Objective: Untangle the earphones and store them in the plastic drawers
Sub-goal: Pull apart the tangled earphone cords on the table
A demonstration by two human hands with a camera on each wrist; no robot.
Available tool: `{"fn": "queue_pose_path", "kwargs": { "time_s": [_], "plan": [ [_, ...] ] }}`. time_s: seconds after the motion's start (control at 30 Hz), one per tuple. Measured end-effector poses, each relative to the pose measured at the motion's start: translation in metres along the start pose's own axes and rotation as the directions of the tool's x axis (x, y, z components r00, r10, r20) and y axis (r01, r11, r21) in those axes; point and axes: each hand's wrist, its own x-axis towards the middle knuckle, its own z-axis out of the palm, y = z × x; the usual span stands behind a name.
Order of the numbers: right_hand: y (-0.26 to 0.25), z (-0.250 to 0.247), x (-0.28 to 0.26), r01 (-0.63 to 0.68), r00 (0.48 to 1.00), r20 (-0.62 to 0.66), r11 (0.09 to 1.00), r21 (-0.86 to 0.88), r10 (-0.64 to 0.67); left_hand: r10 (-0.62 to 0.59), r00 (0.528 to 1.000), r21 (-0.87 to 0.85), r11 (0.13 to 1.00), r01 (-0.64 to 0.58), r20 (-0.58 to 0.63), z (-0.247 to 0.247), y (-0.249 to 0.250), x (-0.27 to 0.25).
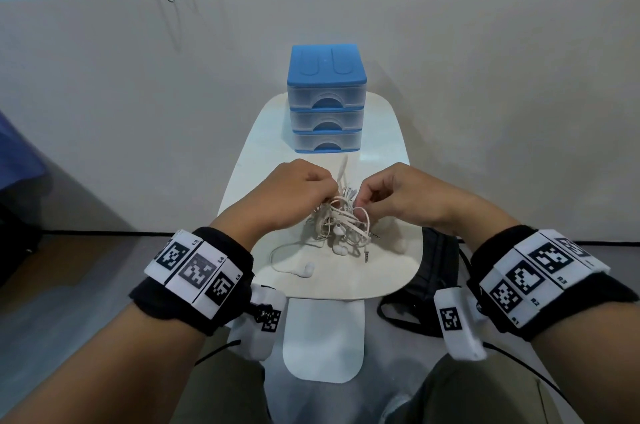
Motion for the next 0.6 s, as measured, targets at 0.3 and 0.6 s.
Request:
{"fn": "queue_pose_path", "kwargs": {
  "time_s": [0.3,0.6],
  "plan": [
    [-0.003,0.004,-0.0017,0.024,0.999,0.03,0.999,-0.025,-0.023,0.062,0.997,0.02,0.998,-0.061,-0.053,0.0041,0.0038,-0.0019],
    [0.0006,0.006,-0.0008,0.017,0.999,0.05,0.996,-0.088,-0.012,0.005,0.993,-0.063,0.998,-0.013,-0.12,0.0041,0.0004,0.0022]
  ]
}}
